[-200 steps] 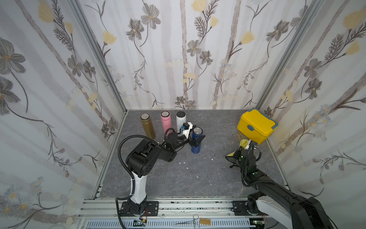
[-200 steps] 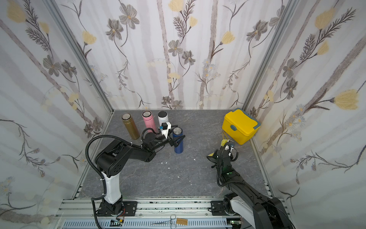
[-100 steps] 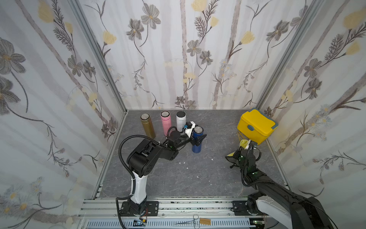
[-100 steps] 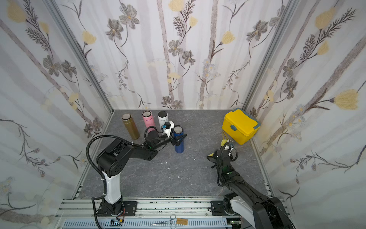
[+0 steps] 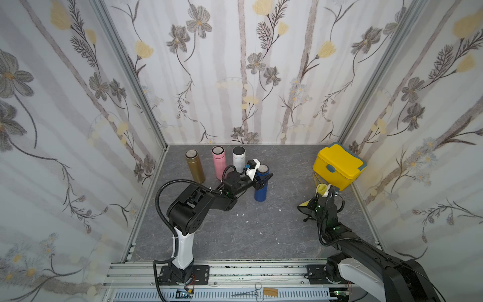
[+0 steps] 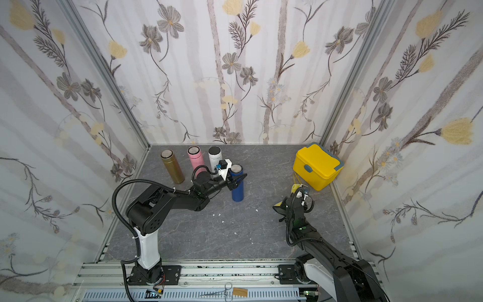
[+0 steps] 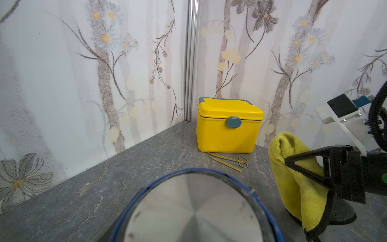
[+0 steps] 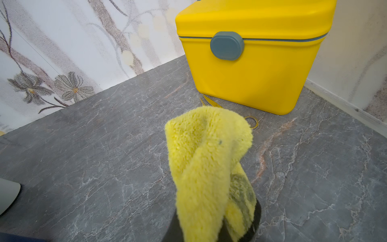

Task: Wipe the surface of the thermos
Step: Pick up the thermos from the center of the board, then wipe the dirt from the surface of the thermos.

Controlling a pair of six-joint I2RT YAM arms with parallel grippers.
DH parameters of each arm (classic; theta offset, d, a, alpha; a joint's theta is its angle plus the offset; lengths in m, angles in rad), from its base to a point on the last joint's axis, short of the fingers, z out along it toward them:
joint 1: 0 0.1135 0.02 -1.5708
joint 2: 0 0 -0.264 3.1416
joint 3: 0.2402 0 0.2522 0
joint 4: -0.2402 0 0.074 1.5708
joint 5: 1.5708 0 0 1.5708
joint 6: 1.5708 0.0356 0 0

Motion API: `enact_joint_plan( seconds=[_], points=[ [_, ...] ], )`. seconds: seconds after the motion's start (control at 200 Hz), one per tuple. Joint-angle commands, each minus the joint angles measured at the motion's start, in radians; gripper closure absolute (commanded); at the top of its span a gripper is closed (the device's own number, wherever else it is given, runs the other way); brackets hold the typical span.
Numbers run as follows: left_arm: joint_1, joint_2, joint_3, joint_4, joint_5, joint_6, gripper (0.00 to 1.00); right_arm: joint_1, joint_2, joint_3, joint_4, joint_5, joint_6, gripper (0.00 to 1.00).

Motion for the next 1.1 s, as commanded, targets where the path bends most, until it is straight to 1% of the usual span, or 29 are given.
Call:
enact_joint_plan(
  seconds=[0.0,0.13,0.225,0.275,0.37,0.44,0.515,0.58,0.659,0.714,0.749,0.819,0.869,0.939,1.019,1.094],
  points=[
    [-0.006,-0.086,-0.073,0.083,-0.039,-0.074,1.0,0.0,0.001,0.01,0.032,-0.003,-0.006,1.0],
    [-0.053,-0.299,-0.224,0.044,-0.176,-0.138,1.0,0.001,-0.018,0.007,0.018,-0.006,-0.005,1.0],
    [-0.089,-0.449,-0.292,-0.014,-0.245,-0.153,1.0,0.003,-0.068,0.0,-0.025,-0.058,0.009,1.0],
    [-0.095,-0.514,-0.294,-0.087,-0.259,-0.177,1.0,0.003,-0.102,-0.015,-0.039,-0.118,0.038,1.0],
    [-0.107,-0.625,-0.308,-0.183,-0.274,-0.176,1.0,0.02,-0.18,-0.035,-0.036,-0.286,0.087,1.0],
    [-0.112,-0.714,-0.351,-0.189,-0.311,-0.177,1.0,0.084,-0.252,0.023,-0.096,-0.347,0.103,1.0],
    [-0.113,-0.78,-0.394,-0.182,-0.348,-0.176,1.0,0.216,-0.324,0.114,-0.163,-0.327,0.084,1.0],
    [-0.112,-0.804,-0.407,-0.183,-0.358,-0.16,1.0,0.326,-0.35,0.19,-0.172,-0.331,0.071,1.0],
    [-0.111,-0.797,-0.406,-0.187,-0.37,-0.156,1.0,0.43,-0.326,0.285,-0.161,-0.393,0.067,1.0],
    [-0.112,-0.781,-0.397,-0.189,-0.345,-0.155,1.0,0.484,-0.291,0.345,-0.139,-0.457,0.066,1.0],
    [-0.113,-0.774,-0.39,-0.189,-0.322,-0.157,1.0,0.548,-0.269,0.37,-0.114,-0.489,0.062,1.0],
    [-0.112,-0.762,-0.378,-0.186,-0.281,-0.166,1.0,0.619,-0.237,0.386,-0.057,-0.506,0.06,1.0],
    [-0.112,-0.76,-0.378,-0.177,-0.261,-0.174,1.0,0.65,-0.22,0.367,-0.014,-0.488,0.063,1.0],
    [-0.113,-0.759,-0.379,-0.158,-0.223,-0.179,1.0,0.663,-0.187,0.309,0.054,-0.448,0.094,1.0],
    [-0.116,-0.755,-0.376,-0.15,-0.191,-0.177,1.0,0.665,-0.132,0.204,0.164,-0.45,0.142,1.0],
    [-0.12,-0.731,-0.368,-0.151,-0.149,-0.15,1.0,0.676,-0.079,0.109,0.295,-0.456,0.169,1.0]
  ],
)
